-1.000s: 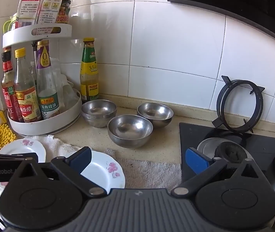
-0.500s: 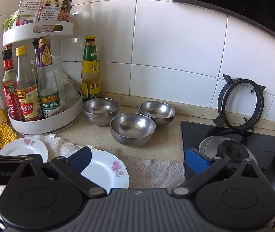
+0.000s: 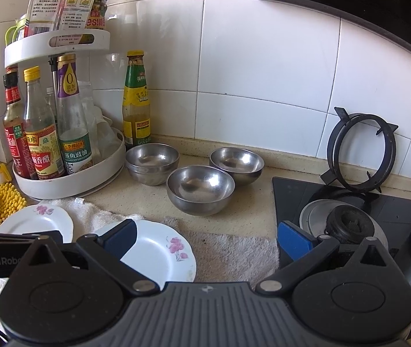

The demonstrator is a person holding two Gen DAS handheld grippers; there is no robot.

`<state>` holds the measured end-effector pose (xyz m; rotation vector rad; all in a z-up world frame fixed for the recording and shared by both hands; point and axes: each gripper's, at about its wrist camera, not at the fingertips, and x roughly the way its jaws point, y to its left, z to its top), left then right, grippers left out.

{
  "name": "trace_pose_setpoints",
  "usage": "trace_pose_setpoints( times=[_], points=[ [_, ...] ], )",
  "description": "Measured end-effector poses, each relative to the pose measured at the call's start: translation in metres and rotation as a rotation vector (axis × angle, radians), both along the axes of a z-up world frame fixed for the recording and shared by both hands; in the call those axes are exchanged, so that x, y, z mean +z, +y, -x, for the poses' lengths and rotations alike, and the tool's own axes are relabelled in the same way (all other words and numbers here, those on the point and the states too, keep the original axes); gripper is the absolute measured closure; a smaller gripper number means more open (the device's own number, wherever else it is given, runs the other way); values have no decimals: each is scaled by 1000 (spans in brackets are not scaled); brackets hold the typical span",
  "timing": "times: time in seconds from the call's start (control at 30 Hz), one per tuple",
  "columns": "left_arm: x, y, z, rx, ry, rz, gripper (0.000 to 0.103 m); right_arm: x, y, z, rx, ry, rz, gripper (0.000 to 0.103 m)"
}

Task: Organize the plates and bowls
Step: 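Move the right gripper toward the white pink-flower plate on the towel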

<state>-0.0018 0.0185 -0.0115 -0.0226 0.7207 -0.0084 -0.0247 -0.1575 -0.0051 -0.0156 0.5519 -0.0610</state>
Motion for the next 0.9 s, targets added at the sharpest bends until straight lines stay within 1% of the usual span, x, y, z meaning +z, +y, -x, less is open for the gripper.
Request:
trace_pose_setpoints(
  times=[0.57, 0.9],
  points=[
    [-1, 3, 2, 4, 6, -10, 0, -1, 1, 2, -4, 8, -2, 0],
    [-3, 8, 5, 19, 13, -25, 0, -2, 11, 2, 7, 18, -3, 0]
  ],
)
